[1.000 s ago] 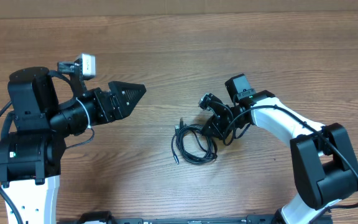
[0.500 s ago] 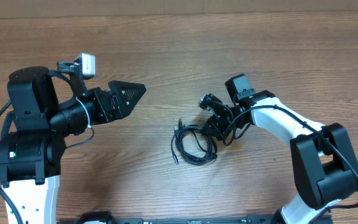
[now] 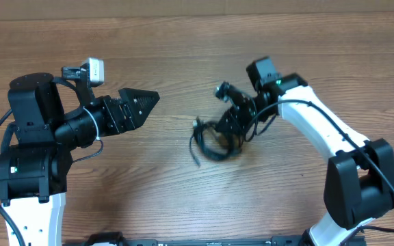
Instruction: Untangle cables
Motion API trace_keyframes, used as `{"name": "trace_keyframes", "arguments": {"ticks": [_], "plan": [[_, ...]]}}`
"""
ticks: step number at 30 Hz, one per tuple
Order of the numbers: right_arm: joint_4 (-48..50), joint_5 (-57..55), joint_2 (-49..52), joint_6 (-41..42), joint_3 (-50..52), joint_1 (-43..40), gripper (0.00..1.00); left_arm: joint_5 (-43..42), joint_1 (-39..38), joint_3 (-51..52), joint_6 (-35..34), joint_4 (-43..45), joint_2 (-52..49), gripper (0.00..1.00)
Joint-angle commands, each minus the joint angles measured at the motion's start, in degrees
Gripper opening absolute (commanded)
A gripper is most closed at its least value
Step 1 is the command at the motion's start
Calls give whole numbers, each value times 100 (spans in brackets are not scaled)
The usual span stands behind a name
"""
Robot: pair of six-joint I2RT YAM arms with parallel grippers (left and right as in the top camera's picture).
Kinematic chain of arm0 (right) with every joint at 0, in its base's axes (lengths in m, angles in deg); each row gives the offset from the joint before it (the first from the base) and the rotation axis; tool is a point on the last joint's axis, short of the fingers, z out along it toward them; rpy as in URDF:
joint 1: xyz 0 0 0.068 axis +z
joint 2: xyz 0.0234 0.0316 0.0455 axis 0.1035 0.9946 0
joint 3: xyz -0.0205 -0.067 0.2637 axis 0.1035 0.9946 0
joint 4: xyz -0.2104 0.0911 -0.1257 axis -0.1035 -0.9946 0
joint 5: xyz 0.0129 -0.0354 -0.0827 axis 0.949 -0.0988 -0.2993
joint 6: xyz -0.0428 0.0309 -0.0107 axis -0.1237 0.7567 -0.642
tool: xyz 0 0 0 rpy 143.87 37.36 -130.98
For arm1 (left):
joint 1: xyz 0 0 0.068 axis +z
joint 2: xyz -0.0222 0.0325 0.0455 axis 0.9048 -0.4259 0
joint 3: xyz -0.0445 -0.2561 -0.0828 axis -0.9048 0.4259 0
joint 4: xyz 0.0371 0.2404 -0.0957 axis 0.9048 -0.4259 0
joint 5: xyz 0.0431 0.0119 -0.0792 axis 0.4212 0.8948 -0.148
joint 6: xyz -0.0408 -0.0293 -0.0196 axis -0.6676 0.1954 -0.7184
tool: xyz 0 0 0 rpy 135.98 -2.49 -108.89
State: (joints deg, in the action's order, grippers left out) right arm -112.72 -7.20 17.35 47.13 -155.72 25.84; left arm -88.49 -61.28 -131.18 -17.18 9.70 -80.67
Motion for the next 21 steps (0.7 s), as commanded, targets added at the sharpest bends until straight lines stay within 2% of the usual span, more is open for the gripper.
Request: {"name": "trace_keyframes", "arguments": {"ticks": [1,9,21], "plan": [[-273,184,-39,-24,-767,-4,4,72,7,-9,391,-15,13,100],[-1051,184,-144,111,-2251,-4,4,634,7,-9,516,-245,13,100],[-935,162,-671,743,-3309,-4,4,798,-234,-7,555,-319,-269,100]]}}
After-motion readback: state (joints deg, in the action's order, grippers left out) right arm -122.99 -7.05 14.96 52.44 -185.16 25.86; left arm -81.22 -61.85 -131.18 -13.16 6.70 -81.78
